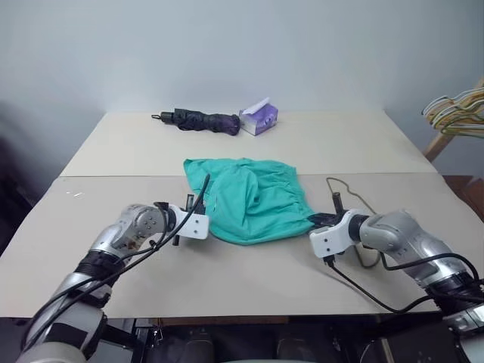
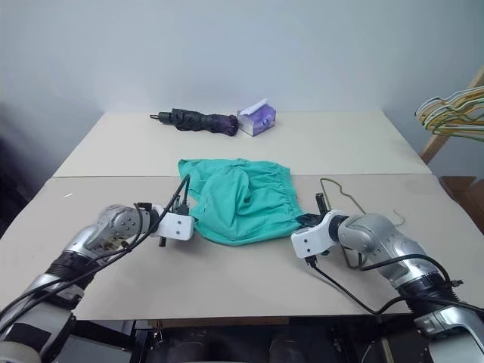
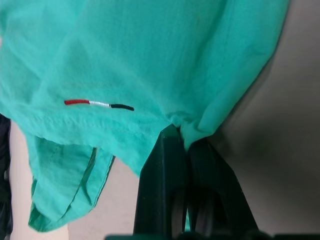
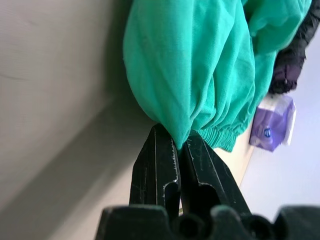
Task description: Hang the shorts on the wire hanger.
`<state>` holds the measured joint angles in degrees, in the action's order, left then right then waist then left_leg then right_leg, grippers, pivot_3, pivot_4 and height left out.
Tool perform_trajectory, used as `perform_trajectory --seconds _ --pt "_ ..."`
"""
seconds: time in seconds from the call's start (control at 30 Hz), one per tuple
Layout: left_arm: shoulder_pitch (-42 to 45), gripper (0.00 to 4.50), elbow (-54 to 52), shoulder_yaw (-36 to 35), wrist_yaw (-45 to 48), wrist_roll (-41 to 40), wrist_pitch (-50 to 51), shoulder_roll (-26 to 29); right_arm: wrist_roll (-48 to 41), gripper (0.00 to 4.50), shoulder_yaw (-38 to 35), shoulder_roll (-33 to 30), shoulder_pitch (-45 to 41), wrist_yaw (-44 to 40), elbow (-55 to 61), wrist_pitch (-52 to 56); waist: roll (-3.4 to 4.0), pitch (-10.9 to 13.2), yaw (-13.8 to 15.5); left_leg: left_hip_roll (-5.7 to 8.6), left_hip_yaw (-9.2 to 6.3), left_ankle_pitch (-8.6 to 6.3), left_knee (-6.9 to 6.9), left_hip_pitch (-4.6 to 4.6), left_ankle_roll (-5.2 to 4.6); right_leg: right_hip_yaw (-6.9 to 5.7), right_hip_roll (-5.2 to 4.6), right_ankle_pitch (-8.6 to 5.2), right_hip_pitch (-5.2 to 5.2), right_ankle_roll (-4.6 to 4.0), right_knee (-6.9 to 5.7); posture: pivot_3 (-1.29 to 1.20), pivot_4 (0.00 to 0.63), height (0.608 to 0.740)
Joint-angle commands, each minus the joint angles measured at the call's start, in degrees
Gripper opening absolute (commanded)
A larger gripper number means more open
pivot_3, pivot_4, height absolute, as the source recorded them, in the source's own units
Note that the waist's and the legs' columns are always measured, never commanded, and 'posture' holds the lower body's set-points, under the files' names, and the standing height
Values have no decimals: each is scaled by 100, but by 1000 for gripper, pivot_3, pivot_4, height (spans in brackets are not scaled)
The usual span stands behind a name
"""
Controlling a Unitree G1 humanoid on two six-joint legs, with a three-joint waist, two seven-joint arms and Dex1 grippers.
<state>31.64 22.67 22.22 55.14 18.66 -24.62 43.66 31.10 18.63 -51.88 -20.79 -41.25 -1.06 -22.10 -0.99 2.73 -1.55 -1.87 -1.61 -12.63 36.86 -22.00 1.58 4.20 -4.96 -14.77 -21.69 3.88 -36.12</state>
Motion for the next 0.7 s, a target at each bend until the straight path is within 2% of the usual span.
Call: perform_trajectory --seconds 0.03,0.13,0.27,0.37,0.43,0.57,0.67,0.7 --pt "-171 73 -844 -192 1603 -1178 -135 867 -1165 0 -433 -523 66 -801 678 -237 0 0 -32 -1 0 0 0 -5 0 0 0 0 -6 0 0 -9 3 740" --pt "-442 73 -1431 -404 2255 -1957 160 1374 -2293 0 -543 -1021 278 -1662 1248 -128 1 1 -68 -5 0 -1 0 -19 -2 0 0 -2 -24 -3 -5 -12 11 740" --pt "-885 73 -2145 -734 2631 -2583 611 1823 -3582 0 -693 -1436 504 -2545 2032 680 0 1 -80 -7 4 -2 3 -13 -4 0 -1 -2 -17 -4 -9 -7 10 740" --pt "-1095 73 -2514 -952 2681 -2916 1071 1904 -4001 0 -692 -1407 346 -2877 2113 1076 -2 1 -87 -11 4 -2 4 1 -4 -1 0 -4 -6 -6 -12 1 6 740" --pt "-930 73 -2452 -1042 2442 -2823 1271 1711 -4073 0 -631 -1175 -69 -2997 1882 1248 -2 0 -90 -12 6 -2 5 9 -3 -1 1 -11 1 7 -11 2 0 740" --pt "339 73 -1379 -1134 1713 -2278 1276 1026 -3559 0 -431 -334 -1575 -2837 590 1335 -9 1 -84 -14 0 0 15 38 -3 -3 14 -22 32 31 -5 -1 0 740" --pt "2108 73 475 -1031 -76 -1133 1011 292 -2139 0 -162 455 -3349 -1507 -1476 931 -21 -3 -80 -17 -5 1 19 56 -4 -3 20 -15 52 26 0 -1 0 740" --pt "2726 73 1199 -934 -800 -709 952 103 -1604 0 -26 655 -3944 -844 -2256 828 -22 -3 -86 -14 -11 8 13 35 0 -5 21 -3 37 29 16 -4 0 740"
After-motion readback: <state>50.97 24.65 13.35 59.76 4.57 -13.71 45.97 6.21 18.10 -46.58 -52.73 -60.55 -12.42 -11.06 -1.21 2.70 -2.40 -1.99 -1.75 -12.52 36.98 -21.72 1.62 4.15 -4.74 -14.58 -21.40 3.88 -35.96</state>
